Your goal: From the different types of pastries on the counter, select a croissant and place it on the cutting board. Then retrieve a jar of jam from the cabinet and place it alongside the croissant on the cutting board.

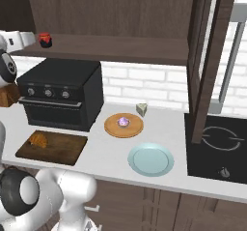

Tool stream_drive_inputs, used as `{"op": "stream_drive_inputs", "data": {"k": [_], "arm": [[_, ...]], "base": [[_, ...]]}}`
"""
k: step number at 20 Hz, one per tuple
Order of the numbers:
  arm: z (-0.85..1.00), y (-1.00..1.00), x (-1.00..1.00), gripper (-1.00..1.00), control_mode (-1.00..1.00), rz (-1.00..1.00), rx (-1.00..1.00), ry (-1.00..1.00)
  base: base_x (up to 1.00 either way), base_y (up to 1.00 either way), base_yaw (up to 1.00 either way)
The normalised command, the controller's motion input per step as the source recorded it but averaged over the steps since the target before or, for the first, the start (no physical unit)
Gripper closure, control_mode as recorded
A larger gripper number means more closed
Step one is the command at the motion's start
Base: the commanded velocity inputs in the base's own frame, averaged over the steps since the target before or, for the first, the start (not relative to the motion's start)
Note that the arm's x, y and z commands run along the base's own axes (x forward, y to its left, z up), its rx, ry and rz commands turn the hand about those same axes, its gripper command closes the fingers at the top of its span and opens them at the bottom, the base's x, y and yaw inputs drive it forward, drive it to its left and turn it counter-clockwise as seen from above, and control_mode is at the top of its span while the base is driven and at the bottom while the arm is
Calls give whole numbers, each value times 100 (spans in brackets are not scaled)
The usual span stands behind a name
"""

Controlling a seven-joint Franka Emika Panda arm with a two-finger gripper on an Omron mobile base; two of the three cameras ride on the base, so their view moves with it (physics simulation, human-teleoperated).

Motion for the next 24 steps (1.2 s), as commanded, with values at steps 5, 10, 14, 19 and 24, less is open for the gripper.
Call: {"op": "stream_drive_inputs", "data": {"k": [5,10,14,19,24], "arm": [[-6,-24,54,-100,-100,8,3,9],[-4,-22,59,-100,-100,4,1,11],[0,0,59,-100,-100,0,0,10],[0,10,49,-100,-100,0,0,7],[-6,20,34,-100,-100,0,0,10]], "base": [[0,0,0],[0,0,0],[0,0,0],[0,0,0],[0,0,0]]}}
